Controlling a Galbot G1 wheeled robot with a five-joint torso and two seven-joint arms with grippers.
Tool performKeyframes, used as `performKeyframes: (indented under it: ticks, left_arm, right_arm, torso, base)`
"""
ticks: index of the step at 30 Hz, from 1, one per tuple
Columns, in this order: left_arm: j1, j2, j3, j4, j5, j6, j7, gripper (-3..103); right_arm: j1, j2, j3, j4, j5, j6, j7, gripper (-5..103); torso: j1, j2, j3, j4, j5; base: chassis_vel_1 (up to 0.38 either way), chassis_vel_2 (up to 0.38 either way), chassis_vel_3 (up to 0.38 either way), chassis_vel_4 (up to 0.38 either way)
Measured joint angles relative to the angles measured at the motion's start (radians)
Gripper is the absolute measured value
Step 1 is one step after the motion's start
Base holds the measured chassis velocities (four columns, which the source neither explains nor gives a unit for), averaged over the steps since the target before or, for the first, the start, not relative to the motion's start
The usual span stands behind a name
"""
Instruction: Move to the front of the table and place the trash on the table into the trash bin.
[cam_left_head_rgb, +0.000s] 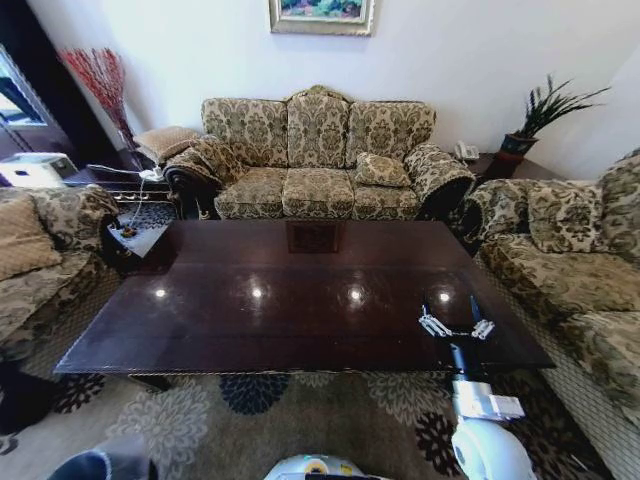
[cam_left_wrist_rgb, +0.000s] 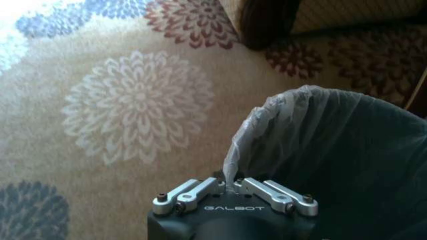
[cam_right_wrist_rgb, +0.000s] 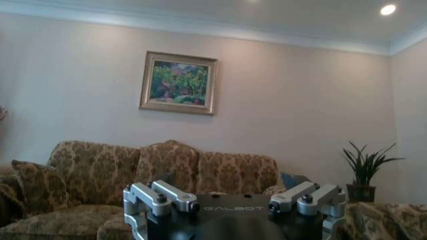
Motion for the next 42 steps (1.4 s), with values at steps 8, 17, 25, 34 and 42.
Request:
performKeyframes:
  ticks: [8, 17, 25, 34, 42]
  left_arm:
    - [-0.091, 0.035, 0.033, 0.139, 0.058, -0.077, 0.095, 0]
    - [-0.156, 0.033, 0.053, 0.212, 0.107, -0.080, 0.063, 0]
    - [-0.152, 0.025, 0.028, 0.249, 0.119, -0.090, 0.050, 0]
    - [-0.142, 0.000, 0.012, 0.255, 0.140, -0.086, 0.002, 3]
    - [-0.141, -0.001, 0.013, 0.251, 0.142, -0.083, 0.000, 35]
  right_arm:
    - [0.003, -0.011, 0.002, -0.001, -0.027, -0.009, 0.008, 100]
    - [0.010, -0.007, -0.037, -0.009, -0.057, -0.012, 0.057, 100]
    - [0.016, -0.010, -0.020, -0.033, -0.029, -0.001, 0.064, 100]
    - [0.016, -0.008, -0.004, -0.068, 0.000, 0.022, 0.052, 100]
    - [0.016, -0.008, -0.004, -0.070, 0.001, 0.023, 0.050, 100]
  torso:
    - [0.000, 0.000, 0.000, -0.0001, 0.0010]
    - [0.000, 0.000, 0.000, 0.0000, 0.0003]
    - [0.000, 0.000, 0.000, 0.0000, 0.0009]
    - [0.000, 0.000, 0.000, 0.0005, 0.0005]
    - [0.000, 0.000, 0.000, -0.0001, 0.0006]
  base:
    - [0.000, 0.000, 0.000, 0.000]
    - [0.000, 0.000, 0.000, 0.000]
    - [0.000, 0.000, 0.000, 0.000]
    - [0.000, 0.000, 0.000, 0.000]
    - [0.000, 0.000, 0.000, 0.000]
